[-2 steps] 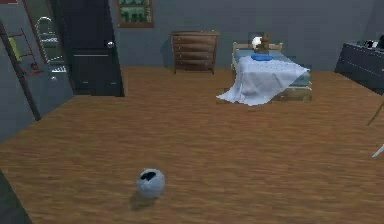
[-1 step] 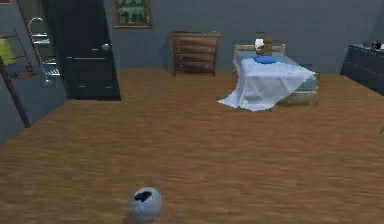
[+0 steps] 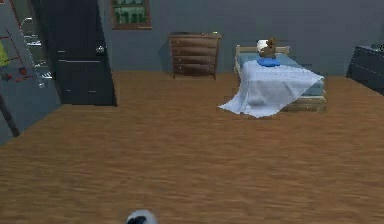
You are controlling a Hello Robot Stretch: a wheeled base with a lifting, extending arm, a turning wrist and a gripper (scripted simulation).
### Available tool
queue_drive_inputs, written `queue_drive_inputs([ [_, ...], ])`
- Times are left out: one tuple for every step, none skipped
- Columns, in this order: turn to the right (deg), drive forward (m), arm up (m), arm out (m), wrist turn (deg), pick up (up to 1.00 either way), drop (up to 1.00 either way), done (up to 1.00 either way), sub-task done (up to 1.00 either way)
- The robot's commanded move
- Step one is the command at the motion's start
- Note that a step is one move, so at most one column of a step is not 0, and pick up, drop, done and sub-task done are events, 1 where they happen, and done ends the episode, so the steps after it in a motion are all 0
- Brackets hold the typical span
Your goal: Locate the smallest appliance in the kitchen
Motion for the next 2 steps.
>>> queue_drive_inputs([
  [45.0, 0.0, 0.0, 0.0, 0.0, 0.0, 0.0, 0.0, 0.0],
  [45.0, 0.0, 0.0, 0.0, 0.0, 0.0, 0.0, 0.0, 0.0],
])
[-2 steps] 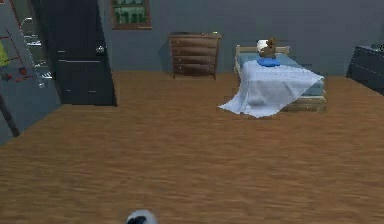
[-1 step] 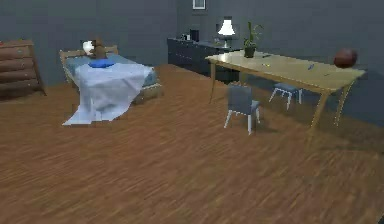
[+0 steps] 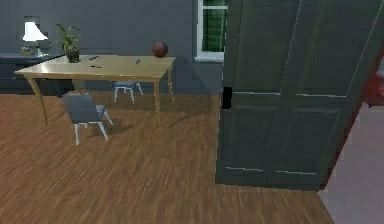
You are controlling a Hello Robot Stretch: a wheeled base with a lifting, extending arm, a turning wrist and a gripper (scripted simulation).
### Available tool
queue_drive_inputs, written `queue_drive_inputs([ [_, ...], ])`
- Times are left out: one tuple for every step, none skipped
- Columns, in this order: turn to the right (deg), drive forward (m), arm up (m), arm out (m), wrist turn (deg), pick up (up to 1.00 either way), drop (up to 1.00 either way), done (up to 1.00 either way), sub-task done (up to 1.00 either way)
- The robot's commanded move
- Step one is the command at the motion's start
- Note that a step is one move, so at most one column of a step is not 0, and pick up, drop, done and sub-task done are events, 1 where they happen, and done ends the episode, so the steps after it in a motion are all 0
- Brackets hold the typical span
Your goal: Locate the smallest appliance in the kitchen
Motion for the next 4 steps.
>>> queue_drive_inputs([
  [6.0, 0.0, 0.0, 0.0, 0.0, 0.0, 0.0, 0.0, 0.0],
  [0.0, 0.2, 0.0, 0.0, 0.0, 0.0, 0.0, 0.0, 0.0],
  [-45.0, 0.0, 0.0, 0.0, 0.0, 0.0, 0.0, 0.0, 0.0],
  [-39.0, 0.0, 0.0, 0.0, 0.0, 0.0, 0.0, 0.0, 0.0],
])
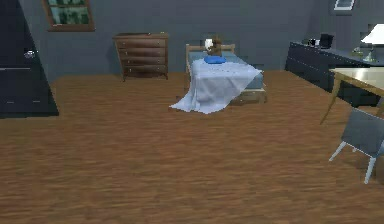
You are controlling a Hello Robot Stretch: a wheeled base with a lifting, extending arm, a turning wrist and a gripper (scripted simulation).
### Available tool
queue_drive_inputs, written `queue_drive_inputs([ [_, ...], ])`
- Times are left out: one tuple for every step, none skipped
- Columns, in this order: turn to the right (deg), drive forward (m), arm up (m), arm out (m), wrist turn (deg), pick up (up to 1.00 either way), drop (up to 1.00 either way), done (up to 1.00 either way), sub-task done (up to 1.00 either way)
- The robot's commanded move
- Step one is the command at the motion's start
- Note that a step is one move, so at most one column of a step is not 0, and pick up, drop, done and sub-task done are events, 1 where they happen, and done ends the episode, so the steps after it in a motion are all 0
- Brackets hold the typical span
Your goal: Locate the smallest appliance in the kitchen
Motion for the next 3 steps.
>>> queue_drive_inputs([
  [0.0, 1.0, 0.0, 0.0, 0.0, 0.0, 0.0, 0.0, 0.0],
  [-6.0, 0.0, 0.0, 0.0, 0.0, 0.0, 0.0, 0.0, 0.0],
  [0.0, 0.2, 0.0, 0.0, 0.0, 0.0, 0.0, 0.0, 0.0],
])
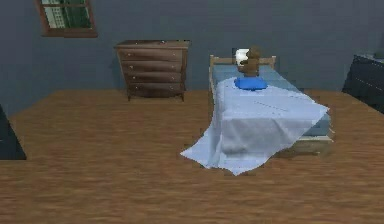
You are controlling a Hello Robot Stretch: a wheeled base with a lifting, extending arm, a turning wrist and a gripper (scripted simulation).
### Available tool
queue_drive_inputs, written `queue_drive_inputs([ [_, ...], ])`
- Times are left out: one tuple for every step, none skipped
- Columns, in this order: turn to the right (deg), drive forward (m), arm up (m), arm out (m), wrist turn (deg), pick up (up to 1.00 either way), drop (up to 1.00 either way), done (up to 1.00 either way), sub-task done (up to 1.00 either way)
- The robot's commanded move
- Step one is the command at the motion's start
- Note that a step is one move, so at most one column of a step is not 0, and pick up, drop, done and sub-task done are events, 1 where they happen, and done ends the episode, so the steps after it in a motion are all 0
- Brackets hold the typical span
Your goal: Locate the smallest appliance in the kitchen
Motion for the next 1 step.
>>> queue_drive_inputs([
  [-36.0, 0.0, 0.0, 0.0, 0.0, 0.0, 0.0, 0.0, 0.0],
])
